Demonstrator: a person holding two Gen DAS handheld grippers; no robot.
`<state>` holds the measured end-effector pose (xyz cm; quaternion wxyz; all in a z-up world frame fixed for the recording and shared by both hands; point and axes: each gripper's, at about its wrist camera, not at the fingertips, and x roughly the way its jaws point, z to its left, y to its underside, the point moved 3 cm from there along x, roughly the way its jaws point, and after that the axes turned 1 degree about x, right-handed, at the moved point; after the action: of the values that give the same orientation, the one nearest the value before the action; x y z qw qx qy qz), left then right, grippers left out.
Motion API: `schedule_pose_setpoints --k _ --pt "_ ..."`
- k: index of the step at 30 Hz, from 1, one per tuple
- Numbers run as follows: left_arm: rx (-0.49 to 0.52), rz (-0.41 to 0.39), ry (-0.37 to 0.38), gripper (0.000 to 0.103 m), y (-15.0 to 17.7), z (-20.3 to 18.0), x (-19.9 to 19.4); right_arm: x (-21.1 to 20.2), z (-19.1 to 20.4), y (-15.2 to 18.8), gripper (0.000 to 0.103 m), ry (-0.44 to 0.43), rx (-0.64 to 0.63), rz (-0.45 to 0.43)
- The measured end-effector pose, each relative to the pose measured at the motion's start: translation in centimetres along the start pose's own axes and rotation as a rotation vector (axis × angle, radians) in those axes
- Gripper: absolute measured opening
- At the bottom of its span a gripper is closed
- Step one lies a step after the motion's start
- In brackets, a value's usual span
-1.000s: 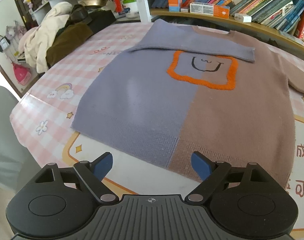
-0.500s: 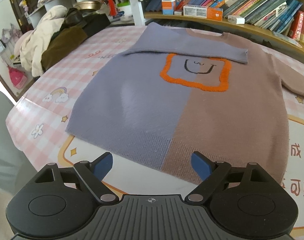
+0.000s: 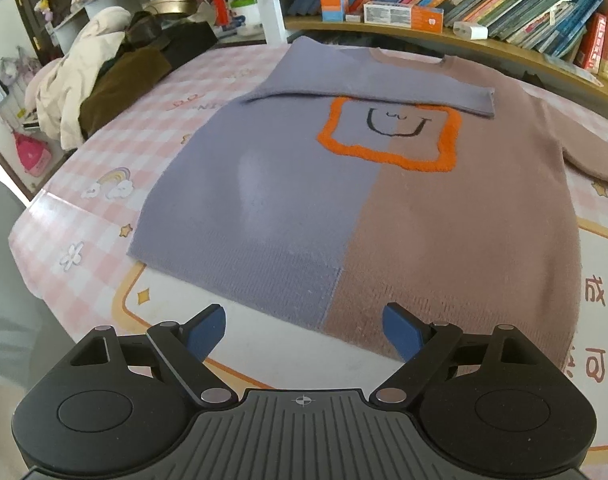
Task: Fold clothes
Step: 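Grasp the mauve sleeve cuff with the right gripper and lift it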
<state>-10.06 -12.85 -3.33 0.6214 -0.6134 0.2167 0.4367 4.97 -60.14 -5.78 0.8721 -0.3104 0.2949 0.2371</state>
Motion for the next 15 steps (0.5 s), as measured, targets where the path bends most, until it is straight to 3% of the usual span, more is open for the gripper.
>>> schedule_pose_setpoints --k 3,6,9,15 --pt "-0.005 0.0 -0.005 0.088 -0.1 0.1 0.0 -0.8 0.7 0.1 0.074 -0.091 0.016 0.013" --pt "-0.006 0.006 -0.006 0.088 -0.3 0.1 0.2 -0.8 0.8 0.0 0.075 -0.099 0.023 -0.013" --pt "0.011 -0.005 0.003 0.088 -0.5 0.0 0.1 -0.2 0.0 -0.2 0.067 -0.051 0.073 -0.019" --pt "0.016 -0.004 -0.002 0.088 -0.6 0.3 0.2 0.0 -1.9 -0.2 0.03 0.0 0.162 -0.031"
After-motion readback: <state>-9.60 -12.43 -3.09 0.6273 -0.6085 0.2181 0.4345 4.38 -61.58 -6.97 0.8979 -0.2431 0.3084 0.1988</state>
